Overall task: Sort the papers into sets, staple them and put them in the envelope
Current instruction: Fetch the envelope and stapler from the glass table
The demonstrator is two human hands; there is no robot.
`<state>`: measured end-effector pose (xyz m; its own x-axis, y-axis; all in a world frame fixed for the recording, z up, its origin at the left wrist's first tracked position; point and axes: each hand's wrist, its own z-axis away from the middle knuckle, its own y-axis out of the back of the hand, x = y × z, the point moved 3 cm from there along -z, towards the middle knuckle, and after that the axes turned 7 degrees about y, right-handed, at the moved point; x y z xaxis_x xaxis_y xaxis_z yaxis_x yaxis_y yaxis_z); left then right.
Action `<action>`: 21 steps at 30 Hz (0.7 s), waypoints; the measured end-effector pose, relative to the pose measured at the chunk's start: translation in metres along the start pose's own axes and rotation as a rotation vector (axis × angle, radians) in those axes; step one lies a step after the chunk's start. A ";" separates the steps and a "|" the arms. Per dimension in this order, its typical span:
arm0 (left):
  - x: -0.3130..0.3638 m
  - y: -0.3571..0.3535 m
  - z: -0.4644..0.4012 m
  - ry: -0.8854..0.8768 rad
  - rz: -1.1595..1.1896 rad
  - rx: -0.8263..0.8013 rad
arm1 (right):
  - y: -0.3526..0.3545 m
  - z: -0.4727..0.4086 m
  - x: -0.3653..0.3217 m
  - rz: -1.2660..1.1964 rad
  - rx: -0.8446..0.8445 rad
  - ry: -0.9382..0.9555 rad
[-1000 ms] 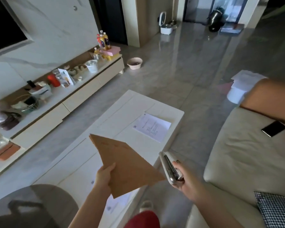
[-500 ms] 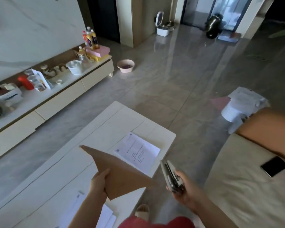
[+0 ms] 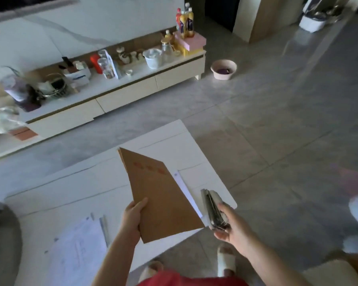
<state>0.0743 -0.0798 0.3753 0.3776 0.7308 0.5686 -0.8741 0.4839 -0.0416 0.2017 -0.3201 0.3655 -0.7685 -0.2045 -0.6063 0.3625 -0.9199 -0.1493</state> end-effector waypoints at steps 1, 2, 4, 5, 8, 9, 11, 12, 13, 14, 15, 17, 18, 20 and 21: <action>-0.005 -0.010 0.003 0.009 0.036 0.020 | 0.005 -0.011 -0.014 0.052 -0.040 0.013; -0.010 -0.020 0.004 0.019 0.066 0.035 | 0.009 -0.022 -0.027 0.104 -0.072 0.025; -0.019 -0.038 0.003 0.033 0.114 0.058 | 0.013 -0.048 -0.047 0.202 -0.098 0.039; -0.022 -0.045 0.002 0.033 0.137 0.067 | 0.013 -0.060 -0.054 0.238 -0.107 0.033; -0.025 -0.055 -0.008 0.047 0.189 0.083 | 0.006 -0.097 -0.066 0.298 -0.126 0.025; -0.023 -0.056 -0.012 0.052 0.196 0.087 | 0.003 -0.109 -0.068 0.307 -0.119 0.017; -0.021 -0.055 -0.026 0.069 0.204 0.084 | -0.006 -0.130 -0.069 0.314 -0.114 -0.001; -0.020 -0.054 -0.036 0.075 0.209 0.077 | -0.011 -0.140 -0.069 0.314 -0.117 -0.004; -0.019 -0.051 -0.047 0.076 0.214 0.068 | -0.017 -0.151 -0.066 0.312 -0.114 -0.010; -0.018 -0.048 -0.058 0.078 0.219 0.059 | -0.024 -0.160 -0.065 0.304 -0.108 -0.016; -0.017 -0.045 -0.070 0.085 0.226 0.049 | -0.029 -0.169 -0.063 0.289 -0.101 -0.017; -0.013 -0.039 -0.094 0.094 0.232 0.032 | -0.040 -0.188 -0.061 0.263 -0.081 -0.026; -0.010 -0.036 -0.106 0.092 0.236 0.021 | -0.044 -0.198 -0.060 0.267 -0.071 -0.029; -0.003 -0.033 -0.132 0.091 0.248 -0.005 | -0.054 -0.221 -0.061 0.260 -0.067 -0.025; 0.000 -0.032 -0.146 0.091 0.253 -0.015 | -0.057 -0.235 -0.062 0.258 -0.065 -0.014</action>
<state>0.1469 -0.0254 0.2565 0.1742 0.8692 0.4628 -0.9399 0.2870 -0.1852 0.3529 -0.1766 0.2277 -0.6529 -0.4347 -0.6203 0.5804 -0.8133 -0.0409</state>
